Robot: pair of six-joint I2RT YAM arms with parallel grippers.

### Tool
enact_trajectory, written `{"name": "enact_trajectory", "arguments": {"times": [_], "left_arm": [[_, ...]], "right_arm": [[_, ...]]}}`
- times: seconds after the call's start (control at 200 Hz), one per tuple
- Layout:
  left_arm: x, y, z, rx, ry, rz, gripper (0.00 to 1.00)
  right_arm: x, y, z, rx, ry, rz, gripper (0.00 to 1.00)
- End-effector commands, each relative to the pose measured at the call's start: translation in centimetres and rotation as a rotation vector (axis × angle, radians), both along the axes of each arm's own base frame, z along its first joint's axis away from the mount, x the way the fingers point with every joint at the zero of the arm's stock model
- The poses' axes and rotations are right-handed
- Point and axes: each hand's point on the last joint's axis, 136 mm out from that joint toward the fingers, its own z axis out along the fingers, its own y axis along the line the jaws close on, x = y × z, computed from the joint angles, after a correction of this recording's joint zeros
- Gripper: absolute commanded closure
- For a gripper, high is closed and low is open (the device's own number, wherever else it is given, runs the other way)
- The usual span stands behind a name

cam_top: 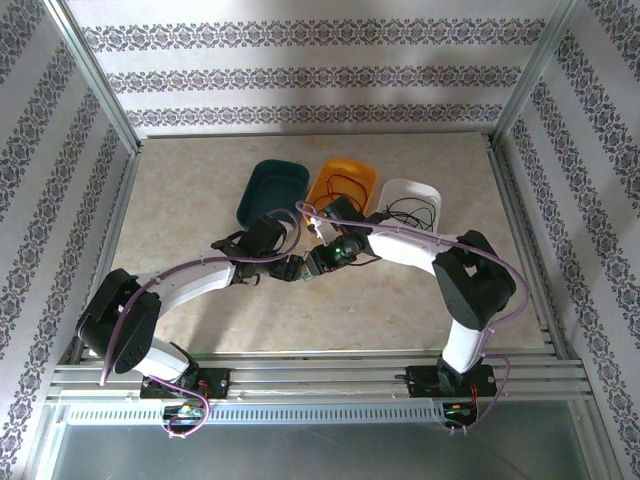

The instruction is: Untangle the cables

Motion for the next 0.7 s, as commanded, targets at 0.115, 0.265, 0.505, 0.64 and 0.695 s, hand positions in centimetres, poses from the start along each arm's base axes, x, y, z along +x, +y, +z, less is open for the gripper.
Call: {"name": "enact_trajectory", "arguments": {"times": [0.115, 0.265, 0.505, 0.64, 0.695], "left_arm": [[0.9, -1.5, 0.8, -0.05, -0.059, -0.04, 0.19], [1.2, -2.4, 0.6, -0.05, -0.061, -0.093, 0.3], [1.0, -4.3, 0.6, -0.081, -0.04, -0.212, 0.32], [1.2, -5.1, 0.5, -0.112, -0.033, -0.228, 0.36], [1.4, -5.5, 0.6, -0.136, -0.034, -0.228, 0.38]], "right_arm": [[0.2, -0.3, -2.3, -0.073, 0.047, 0.007, 0.59], [-0.2, -2.1, -3.4, -0.119, 0.07, -0.02, 0.59], [-0.7, -3.8, -4.0, -0.102, 0.11, -0.052, 0.6], [-1.1, -4.1, -4.1, -0.083, 0.125, -0.054, 0.6], [-1.3, -4.2, -4.1, -0.076, 0.131, -0.055, 0.6]]}}
